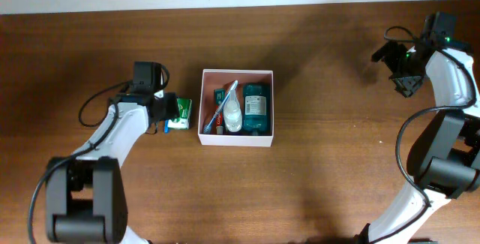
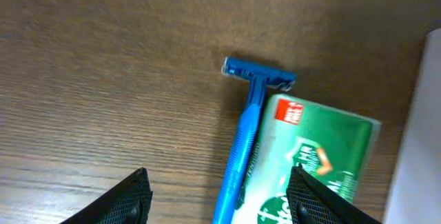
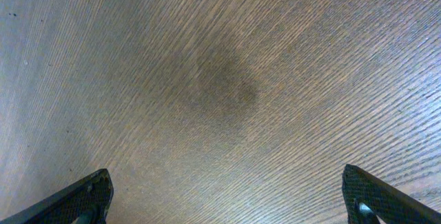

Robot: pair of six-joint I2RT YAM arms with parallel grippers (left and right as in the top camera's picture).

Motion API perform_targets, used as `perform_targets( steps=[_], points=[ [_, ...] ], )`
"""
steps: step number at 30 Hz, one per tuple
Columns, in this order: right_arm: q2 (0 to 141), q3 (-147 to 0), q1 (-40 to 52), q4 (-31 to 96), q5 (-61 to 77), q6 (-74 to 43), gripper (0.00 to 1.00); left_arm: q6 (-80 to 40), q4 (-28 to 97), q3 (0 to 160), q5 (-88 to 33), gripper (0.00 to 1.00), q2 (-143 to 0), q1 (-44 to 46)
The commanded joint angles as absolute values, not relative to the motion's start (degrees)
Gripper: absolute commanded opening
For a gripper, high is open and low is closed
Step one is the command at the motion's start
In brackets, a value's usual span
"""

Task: Pack container
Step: 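Lower left gripper and close it on the blue razor handle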

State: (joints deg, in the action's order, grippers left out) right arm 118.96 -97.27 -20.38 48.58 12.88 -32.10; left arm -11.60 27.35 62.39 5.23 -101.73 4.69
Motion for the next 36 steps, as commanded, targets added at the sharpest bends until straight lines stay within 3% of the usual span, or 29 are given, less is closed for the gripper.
perform_targets(
  steps=[1, 15, 16, 18, 36],
  points=[
    [118.87, -97.45, -20.67, 48.58, 12.16, -31.73, 0.99, -10.17, 26.35, 61.73, 6.04, 0.64, -104.44, 4.54],
    [118.87, -97.45, -20.67, 48.58, 12.16, -31.73, 0.99, -10.2, 25.69, 61.73, 5.91, 0.52, -105.34, 4.54],
    [118.87, -97.45, -20.67, 48.58, 12.16, -31.73, 0.98, -10.2, 25.56, 61.73, 6.15, 0.53, -105.34, 4.45],
    [118.87, -97.45, -20.67, 48.58, 12.16, -31.73, 0.99, -10.2, 25.5, 61.73, 7.55, 0.67, -105.34, 4.32],
    [118.87, -97.45, -20.67, 48.58, 12.16, -31.73, 0.99, -11.09, 25.5, 61.8, 8.82, 0.67, -104.49, 4.21]
  ],
)
